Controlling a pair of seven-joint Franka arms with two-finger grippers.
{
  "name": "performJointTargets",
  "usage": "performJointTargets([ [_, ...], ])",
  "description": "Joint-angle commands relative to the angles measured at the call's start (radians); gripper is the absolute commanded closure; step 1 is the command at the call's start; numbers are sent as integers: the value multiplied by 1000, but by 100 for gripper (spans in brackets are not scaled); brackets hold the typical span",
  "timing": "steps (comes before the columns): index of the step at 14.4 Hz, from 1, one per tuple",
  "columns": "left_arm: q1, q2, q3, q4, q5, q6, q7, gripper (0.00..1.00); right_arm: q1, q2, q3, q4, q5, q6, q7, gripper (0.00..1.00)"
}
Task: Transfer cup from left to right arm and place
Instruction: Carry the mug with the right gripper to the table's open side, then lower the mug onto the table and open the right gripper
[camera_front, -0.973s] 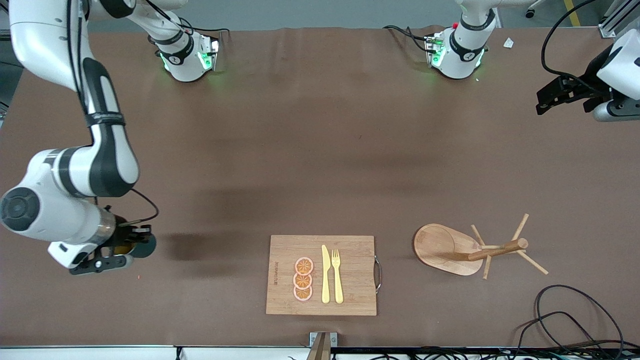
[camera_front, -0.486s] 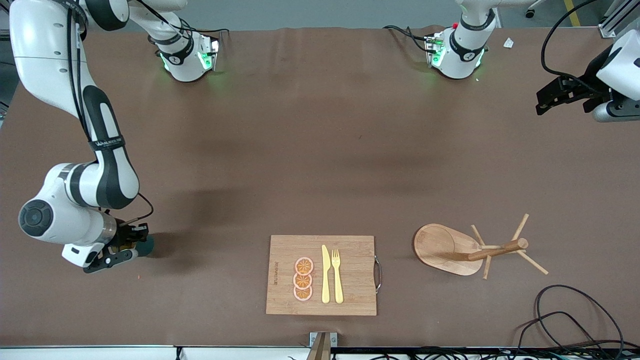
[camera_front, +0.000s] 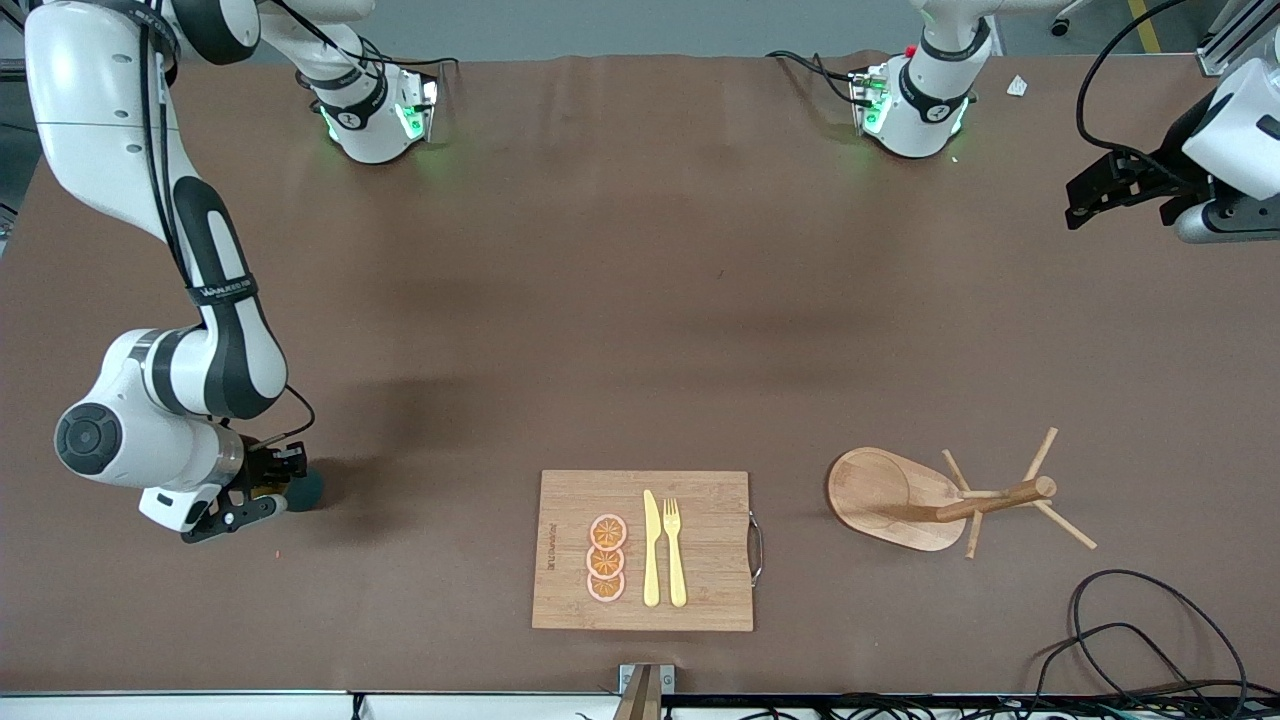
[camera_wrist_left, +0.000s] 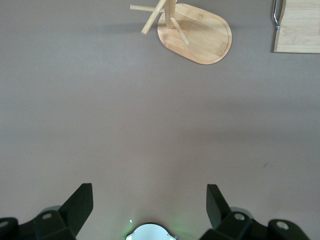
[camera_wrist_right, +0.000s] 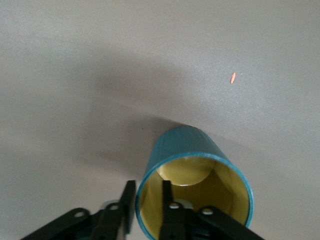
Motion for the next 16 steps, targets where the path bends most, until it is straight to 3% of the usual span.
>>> performJointTargets([
  [1, 0, -4, 0, -1, -10, 8, 16, 0, -17, -23, 10, 9, 2, -1, -5, 0],
  [7, -6, 16, -10, 28, -8, 8, 13, 0, -57, -154, 10, 7, 5, -13, 1, 0],
  [16, -8, 37, -11, 68, -10, -13, 11, 0, -49, -423, 10, 15, -9, -286, 192, 0],
])
